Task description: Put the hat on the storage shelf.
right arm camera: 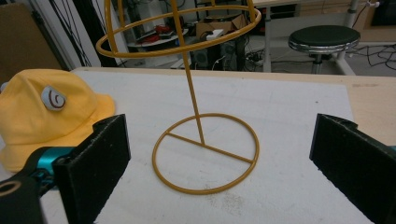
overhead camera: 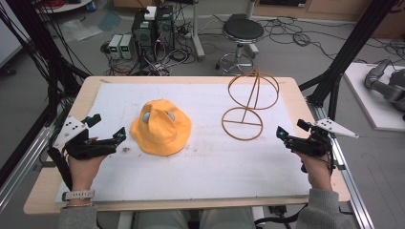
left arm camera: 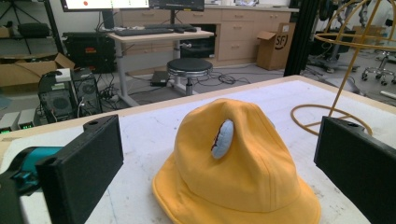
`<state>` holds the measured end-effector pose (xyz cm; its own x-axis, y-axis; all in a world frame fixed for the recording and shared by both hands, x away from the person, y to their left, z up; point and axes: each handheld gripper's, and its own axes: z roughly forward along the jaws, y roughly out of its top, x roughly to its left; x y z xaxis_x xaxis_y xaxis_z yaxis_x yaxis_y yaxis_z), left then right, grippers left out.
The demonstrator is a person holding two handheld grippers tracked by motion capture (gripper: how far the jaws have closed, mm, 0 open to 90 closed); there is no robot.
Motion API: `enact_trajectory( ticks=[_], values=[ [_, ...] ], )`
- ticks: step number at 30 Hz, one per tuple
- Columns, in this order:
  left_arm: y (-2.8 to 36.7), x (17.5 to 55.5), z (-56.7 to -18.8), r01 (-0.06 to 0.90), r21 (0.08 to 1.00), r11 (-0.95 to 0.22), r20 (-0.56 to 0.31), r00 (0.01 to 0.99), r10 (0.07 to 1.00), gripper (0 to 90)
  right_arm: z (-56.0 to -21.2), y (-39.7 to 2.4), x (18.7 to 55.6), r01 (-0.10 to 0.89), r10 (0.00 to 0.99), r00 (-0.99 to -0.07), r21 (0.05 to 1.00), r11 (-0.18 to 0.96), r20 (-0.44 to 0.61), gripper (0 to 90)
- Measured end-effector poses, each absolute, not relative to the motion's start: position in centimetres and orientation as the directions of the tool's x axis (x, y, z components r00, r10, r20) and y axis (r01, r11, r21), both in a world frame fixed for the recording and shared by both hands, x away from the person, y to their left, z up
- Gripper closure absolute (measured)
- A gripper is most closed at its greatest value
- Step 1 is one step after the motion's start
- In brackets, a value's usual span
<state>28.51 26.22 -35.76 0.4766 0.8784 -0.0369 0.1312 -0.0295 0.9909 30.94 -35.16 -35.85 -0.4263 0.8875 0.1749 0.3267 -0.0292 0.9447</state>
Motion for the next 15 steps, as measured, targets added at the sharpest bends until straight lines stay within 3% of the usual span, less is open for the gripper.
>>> enact_trajectory(
  ticks=[15],
  values=[
    [25.89,28.84,-35.91,0.143,0.989,-0.034,-0.039,0.477,0.878,1.7,-35.89,-35.31,30.79,0.326,0.889,-0.424,0.945,-0.03,0.175,4.7]
  ],
)
